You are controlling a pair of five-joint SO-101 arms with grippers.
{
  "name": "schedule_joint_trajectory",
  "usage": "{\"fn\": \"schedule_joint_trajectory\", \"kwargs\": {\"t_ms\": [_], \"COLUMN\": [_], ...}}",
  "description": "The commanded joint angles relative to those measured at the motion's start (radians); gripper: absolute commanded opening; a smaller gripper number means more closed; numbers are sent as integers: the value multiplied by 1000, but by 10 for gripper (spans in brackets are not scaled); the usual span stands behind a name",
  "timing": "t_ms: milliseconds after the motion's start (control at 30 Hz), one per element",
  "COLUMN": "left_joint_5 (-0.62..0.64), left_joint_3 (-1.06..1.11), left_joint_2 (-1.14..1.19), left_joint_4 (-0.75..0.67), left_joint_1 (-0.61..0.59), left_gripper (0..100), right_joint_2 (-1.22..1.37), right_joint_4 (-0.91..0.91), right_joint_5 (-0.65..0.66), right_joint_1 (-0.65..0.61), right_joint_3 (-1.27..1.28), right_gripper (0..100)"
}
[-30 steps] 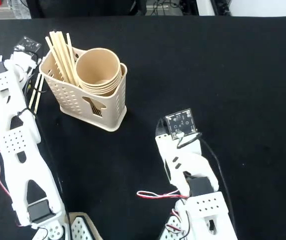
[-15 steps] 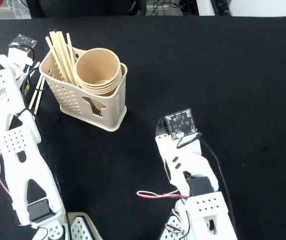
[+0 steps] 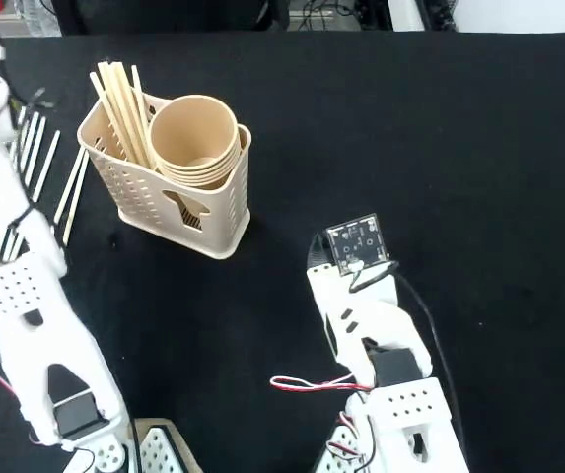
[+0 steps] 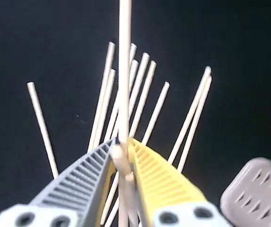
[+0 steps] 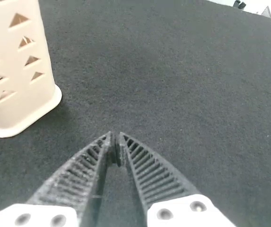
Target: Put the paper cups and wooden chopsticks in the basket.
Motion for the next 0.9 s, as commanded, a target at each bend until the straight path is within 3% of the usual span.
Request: {"fn": "schedule_joint_trajectory", "kwargs": {"t_ms": [0, 267, 667, 867], "left_joint_5": [135, 239, 249, 250], "left_joint_3": [-50, -50, -35, 154], "left_joint_2": [-153, -347, -672, -847], "left_joint_4": [3, 3, 6, 6], "left_joint_1": [-33, -39, -30, 58], "left_gripper": [29, 29, 29, 29], "right_joint_2": [-12, -12, -12, -12], "right_joint_4": [0, 2, 3, 3], "right_joint_5": [8, 8, 8, 8], "right_joint_1": [-3, -3, -5, -5], "right_joint_3": [-1, -1, -1, -1], "right_gripper": [15, 15, 15, 15]}}
